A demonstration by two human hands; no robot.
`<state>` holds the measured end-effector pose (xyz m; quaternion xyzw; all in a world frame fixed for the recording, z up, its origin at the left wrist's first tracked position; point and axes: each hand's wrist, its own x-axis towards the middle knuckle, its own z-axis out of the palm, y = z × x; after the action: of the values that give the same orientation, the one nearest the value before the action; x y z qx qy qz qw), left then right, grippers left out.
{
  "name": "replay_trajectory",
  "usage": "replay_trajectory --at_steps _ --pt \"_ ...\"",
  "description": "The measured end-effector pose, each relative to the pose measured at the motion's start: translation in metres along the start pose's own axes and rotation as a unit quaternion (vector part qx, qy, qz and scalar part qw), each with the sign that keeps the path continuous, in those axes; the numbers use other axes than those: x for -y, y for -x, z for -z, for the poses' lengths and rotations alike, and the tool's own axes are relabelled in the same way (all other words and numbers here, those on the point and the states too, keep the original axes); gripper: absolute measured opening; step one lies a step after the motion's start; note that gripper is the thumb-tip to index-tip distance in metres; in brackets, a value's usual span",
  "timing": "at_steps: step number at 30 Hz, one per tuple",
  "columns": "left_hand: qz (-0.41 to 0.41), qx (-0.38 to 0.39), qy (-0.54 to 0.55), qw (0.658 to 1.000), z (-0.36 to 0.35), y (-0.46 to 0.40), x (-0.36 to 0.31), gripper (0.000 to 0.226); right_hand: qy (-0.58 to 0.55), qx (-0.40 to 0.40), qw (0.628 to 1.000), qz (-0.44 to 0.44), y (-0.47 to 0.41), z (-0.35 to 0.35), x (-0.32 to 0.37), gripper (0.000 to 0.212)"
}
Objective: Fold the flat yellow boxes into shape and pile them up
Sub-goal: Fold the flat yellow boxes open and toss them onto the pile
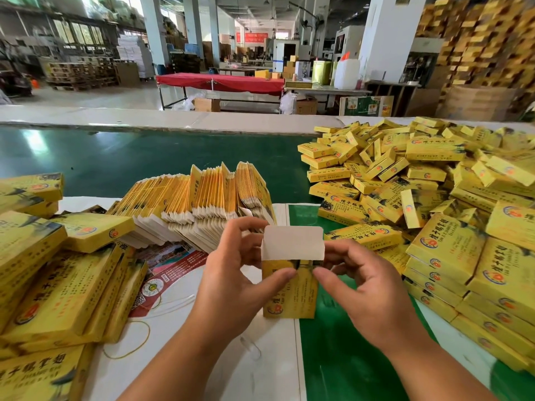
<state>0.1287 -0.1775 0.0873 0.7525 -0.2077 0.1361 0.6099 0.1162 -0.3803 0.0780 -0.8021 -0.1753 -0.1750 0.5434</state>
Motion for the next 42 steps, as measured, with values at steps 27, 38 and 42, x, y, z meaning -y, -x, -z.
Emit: replay_trajectory --at_steps 27,38,42 --pt "-0.051 0.011 -0.066 0.996 0.0 -0.005 0.012 0.01 0.024 -0.022 0.998 0.059 -0.004 -0.005 -0.006 0.016" --pt "0.003 0.03 -0.012 0.999 0.003 -0.007 0.012 0.032 -0.014 0.005 1.0 0.017 -0.006 -0.003 -0.009 0.038" --pt "-0.007 0.022 -0.032 0.999 0.001 -0.007 0.012 0.015 0.017 0.009 0.999 0.036 -0.005 -0.002 -0.005 0.027"
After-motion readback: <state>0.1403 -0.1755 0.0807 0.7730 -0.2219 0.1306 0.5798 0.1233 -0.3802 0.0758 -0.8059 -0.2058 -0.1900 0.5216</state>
